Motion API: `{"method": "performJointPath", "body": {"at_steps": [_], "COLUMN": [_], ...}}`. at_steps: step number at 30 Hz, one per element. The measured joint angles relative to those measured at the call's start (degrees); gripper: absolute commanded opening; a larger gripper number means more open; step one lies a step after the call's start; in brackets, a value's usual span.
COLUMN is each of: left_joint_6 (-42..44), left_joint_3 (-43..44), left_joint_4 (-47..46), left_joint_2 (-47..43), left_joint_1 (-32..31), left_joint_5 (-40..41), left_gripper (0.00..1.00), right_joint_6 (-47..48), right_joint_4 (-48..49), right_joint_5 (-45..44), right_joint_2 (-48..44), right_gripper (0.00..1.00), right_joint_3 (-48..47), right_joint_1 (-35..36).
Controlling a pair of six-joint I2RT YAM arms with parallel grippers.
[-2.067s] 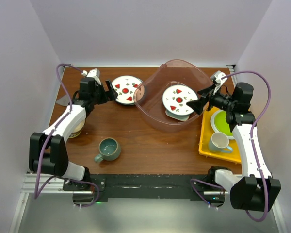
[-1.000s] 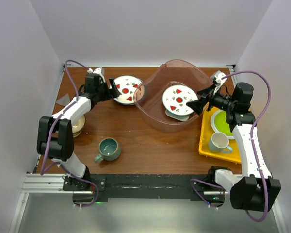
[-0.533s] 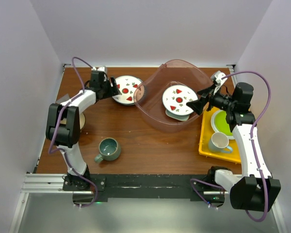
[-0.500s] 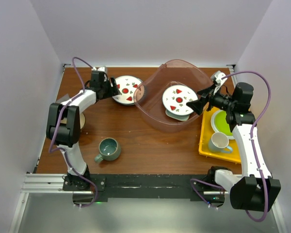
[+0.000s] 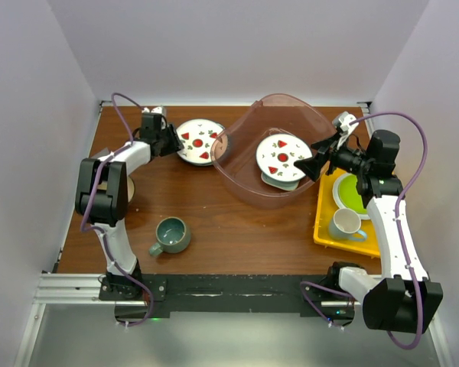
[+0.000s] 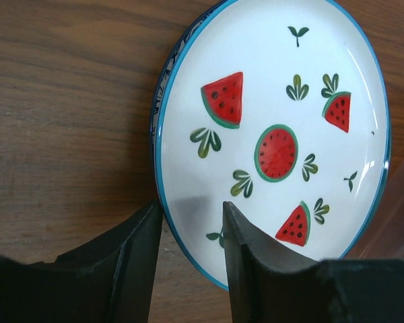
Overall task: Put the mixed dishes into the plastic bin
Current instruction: Pick up the plate at the center of the board.
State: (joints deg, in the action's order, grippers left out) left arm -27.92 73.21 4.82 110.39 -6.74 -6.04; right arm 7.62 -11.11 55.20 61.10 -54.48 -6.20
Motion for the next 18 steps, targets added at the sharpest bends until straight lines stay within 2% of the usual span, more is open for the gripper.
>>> {"method": "performJointPath", "body": {"at_steps": [6, 9, 10, 13, 18], "left_joint_6": [-0.61, -1.05, -1.18, -1.57, -3.04], "left_joint_3": [0.0, -0.02, -0.07, -0.48, -0.98], "left_joint_4": [-0.76, -0.85, -0.92, -1.57, -2.99], "left_joint_2": [0.44, 0.42, 0.42, 0.42, 0.37], "left_joint_1": [0.61, 0.9, 1.03, 1.46, 2.27], "left_joint_5": [-1.11, -1.46, -1.62, -1.97, -2.29], "left_gripper": [0.38, 0.3, 0.22, 0.13, 0.03], "right_joint_6": [0.0, 0.0, 0.0, 0.0, 0.0], "right_joint_4": [0.0, 0.0, 0.0, 0.0, 0.0], "right_joint_5": [0.04, 0.04, 0.07, 0.07, 0.07], "right_joint_2": [0.0, 0.0, 0.0, 0.0, 0.0], "right_gripper": [0.98, 0.98, 0.98, 0.98, 0.98], "right_joint_3": [0.0, 0.0, 0.0, 0.0, 0.0], "right_joint_1": [-0.09, -0.26, -0.26, -0.26, -0.31]}}
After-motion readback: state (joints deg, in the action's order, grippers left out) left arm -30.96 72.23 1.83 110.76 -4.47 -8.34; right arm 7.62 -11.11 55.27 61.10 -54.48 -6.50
